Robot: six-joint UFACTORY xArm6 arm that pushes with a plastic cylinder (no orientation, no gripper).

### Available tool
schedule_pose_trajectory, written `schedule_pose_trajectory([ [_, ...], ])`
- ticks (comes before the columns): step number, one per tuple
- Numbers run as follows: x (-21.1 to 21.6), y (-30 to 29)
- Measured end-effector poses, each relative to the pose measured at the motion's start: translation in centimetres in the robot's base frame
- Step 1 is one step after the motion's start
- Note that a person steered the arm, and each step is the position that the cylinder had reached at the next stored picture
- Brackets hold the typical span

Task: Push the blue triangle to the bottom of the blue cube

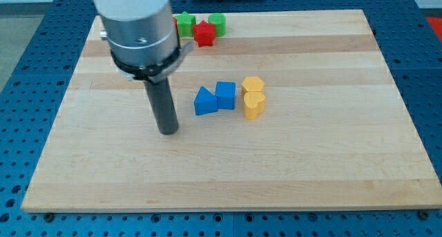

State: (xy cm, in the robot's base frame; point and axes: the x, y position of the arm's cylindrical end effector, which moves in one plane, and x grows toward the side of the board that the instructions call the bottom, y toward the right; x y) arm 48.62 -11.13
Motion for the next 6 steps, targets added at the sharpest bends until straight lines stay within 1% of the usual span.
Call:
schedule_pose_trajectory([
  [1,-3.4,0.2],
  [2,-4.2,2.9],
  [4,-1.7,6.4],
  [6,-1.7,8.6],
])
